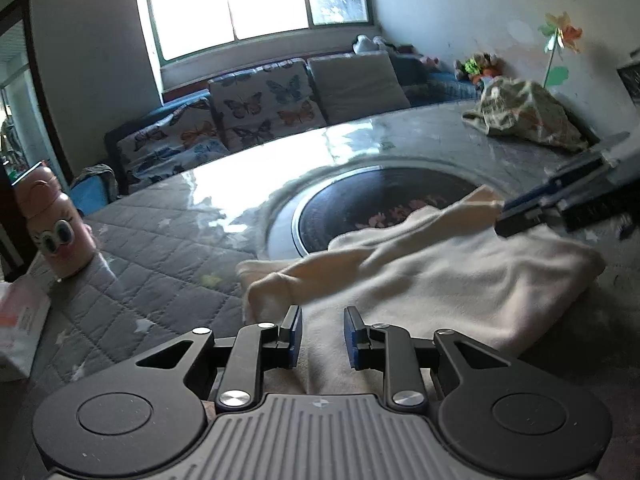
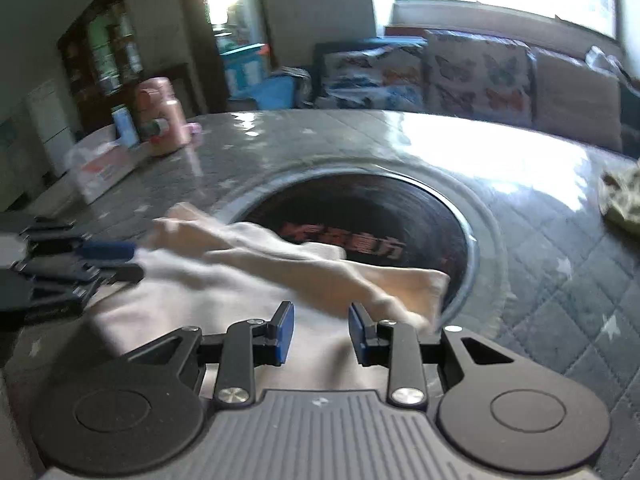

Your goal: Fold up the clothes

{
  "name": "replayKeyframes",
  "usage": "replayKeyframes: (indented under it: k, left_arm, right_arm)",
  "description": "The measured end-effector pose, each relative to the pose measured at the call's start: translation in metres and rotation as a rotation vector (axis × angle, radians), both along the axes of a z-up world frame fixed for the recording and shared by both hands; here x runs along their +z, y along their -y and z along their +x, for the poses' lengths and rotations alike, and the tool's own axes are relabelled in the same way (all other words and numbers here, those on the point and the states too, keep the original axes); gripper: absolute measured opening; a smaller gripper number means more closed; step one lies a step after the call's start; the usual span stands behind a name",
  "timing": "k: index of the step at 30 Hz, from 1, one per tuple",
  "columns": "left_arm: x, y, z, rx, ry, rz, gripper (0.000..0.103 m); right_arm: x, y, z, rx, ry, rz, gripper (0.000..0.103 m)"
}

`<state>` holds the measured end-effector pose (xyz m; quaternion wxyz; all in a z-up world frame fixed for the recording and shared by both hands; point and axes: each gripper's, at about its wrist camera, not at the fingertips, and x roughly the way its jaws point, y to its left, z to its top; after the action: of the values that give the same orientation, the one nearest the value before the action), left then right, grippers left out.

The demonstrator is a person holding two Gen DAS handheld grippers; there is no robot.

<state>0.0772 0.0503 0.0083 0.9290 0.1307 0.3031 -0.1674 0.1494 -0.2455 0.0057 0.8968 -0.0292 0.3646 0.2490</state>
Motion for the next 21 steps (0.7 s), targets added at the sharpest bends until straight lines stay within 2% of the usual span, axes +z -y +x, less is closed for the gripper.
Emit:
replayKeyframes:
  k: [5,11,18,21]
  left_arm:
    - [0.003,0.002,-0.016,-0.021,0.016,-0.014,0.026]
    - [-0.015,-0.001,-0.020,-0.009,-0.025,0.002,0.026]
    - [-0.001,0.006,-0.028,-0.014,0.000,-0.014,0.026]
    - [-0.006,0.013,-0.028,-0.033,-0.017,-0.018,0.026]
  right_arm:
    - [0.006,-0.014,-0.030,0.102,0.020,-0.019,0.030]
    - [-0.009,-0.007,-0.045,0.086,-0.006,-0.051,0.029]
    - [0.005,-0.013,-0.045,0.107,0.032,-0.045,0.030]
    - [0.001,-0.025,-0.043,0.140,0.030,-0.042,0.030]
